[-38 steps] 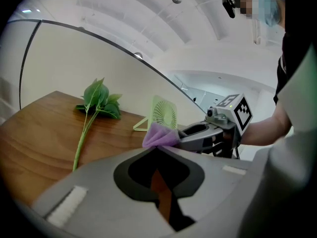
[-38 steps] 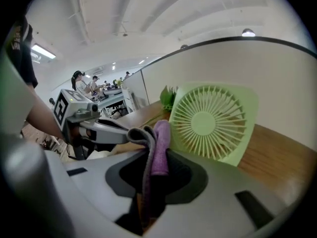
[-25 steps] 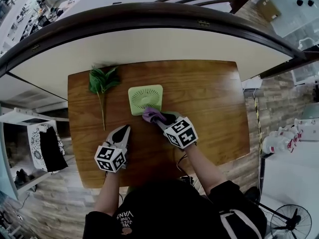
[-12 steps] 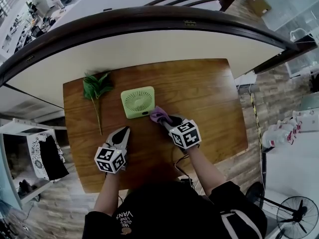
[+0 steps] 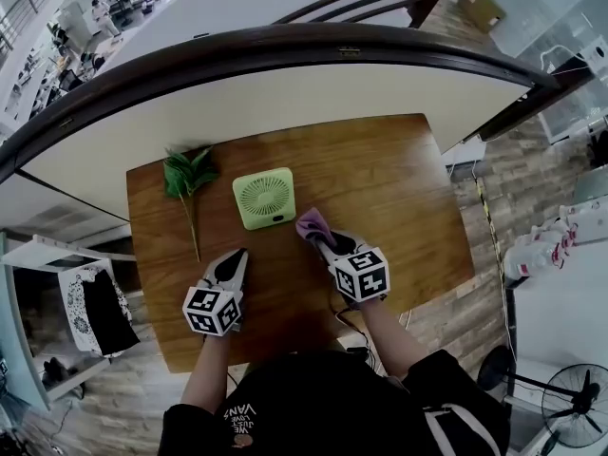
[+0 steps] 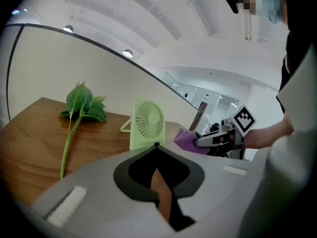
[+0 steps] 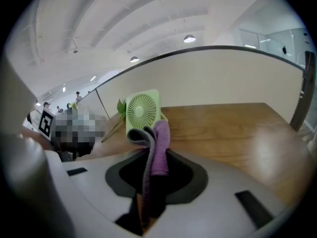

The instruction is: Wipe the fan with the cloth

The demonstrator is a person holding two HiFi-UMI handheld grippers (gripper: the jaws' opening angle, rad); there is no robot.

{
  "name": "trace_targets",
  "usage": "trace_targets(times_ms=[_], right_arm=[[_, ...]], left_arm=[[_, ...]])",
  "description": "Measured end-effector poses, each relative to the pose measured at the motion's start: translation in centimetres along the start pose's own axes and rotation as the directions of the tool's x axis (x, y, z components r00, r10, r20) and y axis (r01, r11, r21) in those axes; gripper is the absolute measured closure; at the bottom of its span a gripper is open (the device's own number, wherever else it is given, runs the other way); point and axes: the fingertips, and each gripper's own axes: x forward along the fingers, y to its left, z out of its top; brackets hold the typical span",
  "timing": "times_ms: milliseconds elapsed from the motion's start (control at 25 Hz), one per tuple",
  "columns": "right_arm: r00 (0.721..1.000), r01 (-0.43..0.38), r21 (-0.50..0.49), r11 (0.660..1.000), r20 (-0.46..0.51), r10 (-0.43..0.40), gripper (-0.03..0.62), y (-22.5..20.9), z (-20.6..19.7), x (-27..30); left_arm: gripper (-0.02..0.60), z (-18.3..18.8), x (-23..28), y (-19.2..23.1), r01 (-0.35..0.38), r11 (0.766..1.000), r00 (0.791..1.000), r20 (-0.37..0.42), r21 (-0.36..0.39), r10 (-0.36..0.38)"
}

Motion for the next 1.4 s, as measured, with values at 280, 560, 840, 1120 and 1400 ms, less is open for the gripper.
trace_targets(times_ms=[280,560,840,1120,1400], right_arm=[[0.994,0.022,0.073,0.997,0.104,-0.030,0.499,2.7,0.1,-3.3],[0.980,0.029,0.079,0.996,0.193,-0.044,0.499,5.8,0.9,-7.0],[0.970,0.032,0.084,0.996,0.238,-0.051,0.499,8.9,0.0,-9.5],[0.959,0.042,0.092,0.995,0.275,-0.066,0.499,11.5,-0.6,-11.6],[0.947,0.045,0.124,0.991,0.310,-0.081,0.499,13.8,-1.5,-12.9]], left_arm=[[0.569,1.8,-2.3,-1.3,0.016,0.999,0.998,0.052,0.030,-0.018],[0.569,1.2,-5.2,-3.4,0.055,0.997,0.998,0.038,0.047,-0.057],[0.569,0.5,-8.1,-4.7,0.084,0.995,0.995,0.040,0.055,-0.087],[0.569,0.5,-10.6,-6.0,0.121,0.990,0.990,0.061,0.079,-0.126],[0.569,0.2,-13.3,-6.1,0.130,0.987,0.987,0.081,0.092,-0.137]])
